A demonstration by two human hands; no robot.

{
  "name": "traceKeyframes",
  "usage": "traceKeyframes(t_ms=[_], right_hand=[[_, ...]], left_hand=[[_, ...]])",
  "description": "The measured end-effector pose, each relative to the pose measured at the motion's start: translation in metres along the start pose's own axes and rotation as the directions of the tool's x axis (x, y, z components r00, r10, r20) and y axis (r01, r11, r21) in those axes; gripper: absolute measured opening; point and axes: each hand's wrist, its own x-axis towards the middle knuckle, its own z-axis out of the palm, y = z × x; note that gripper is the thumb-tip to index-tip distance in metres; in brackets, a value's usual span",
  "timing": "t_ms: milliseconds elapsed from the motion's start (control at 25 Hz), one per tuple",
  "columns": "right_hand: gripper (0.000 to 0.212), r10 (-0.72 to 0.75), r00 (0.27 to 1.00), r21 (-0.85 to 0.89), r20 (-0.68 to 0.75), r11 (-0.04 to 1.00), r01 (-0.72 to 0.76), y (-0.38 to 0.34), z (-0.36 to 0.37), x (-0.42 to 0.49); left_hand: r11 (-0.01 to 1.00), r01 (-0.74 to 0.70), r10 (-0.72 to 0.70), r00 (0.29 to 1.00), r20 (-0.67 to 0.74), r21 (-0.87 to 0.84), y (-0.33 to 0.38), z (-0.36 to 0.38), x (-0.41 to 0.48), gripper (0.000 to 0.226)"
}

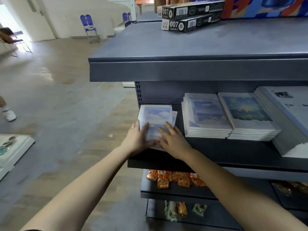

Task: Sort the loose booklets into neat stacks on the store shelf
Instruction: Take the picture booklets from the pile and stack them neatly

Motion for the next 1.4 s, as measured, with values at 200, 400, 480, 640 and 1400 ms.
traceKeyframes(t_ms=[200, 400, 480, 640, 1400], right_hand=[[0.055, 0.067, 0.998, -0.06, 0.015, 0.996, -0.066, -0.009, -0.003, 0.01], [0.056, 0.085, 0.996, -0.015, 0.007, 0.996, -0.085, -0.021, 0.001, 0.011], [0.055, 0.092, 0.996, 0.008, -0.003, 0.996, -0.092, -0.024, 0.003, 0.009], [0.045, -0.005, 0.994, 0.029, -0.108, 1.0, 0.009, -0.027, -0.004, 0.004], [0.055, -0.198, 0.914, -0.038, -0.355, 0.98, 0.197, 0.017, -0.044, -0.017]], left_hand=[[0.99, -0.03, 0.025, 0.999, -0.037, -0.138, -0.003, 0.001, -0.005, 0.095], [0.966, 0.112, -0.103, 0.993, 0.051, -0.234, -0.007, -0.001, -0.004, 0.093], [0.951, 0.144, -0.132, 0.989, 0.064, -0.275, -0.008, -0.001, -0.005, 0.09], [0.911, 0.11, -0.125, 0.992, -0.013, -0.397, -0.005, -0.007, -0.009, 0.094], [0.568, -0.166, -0.141, 0.945, -0.294, -0.806, 0.05, -0.047, 0.001, 0.059]])
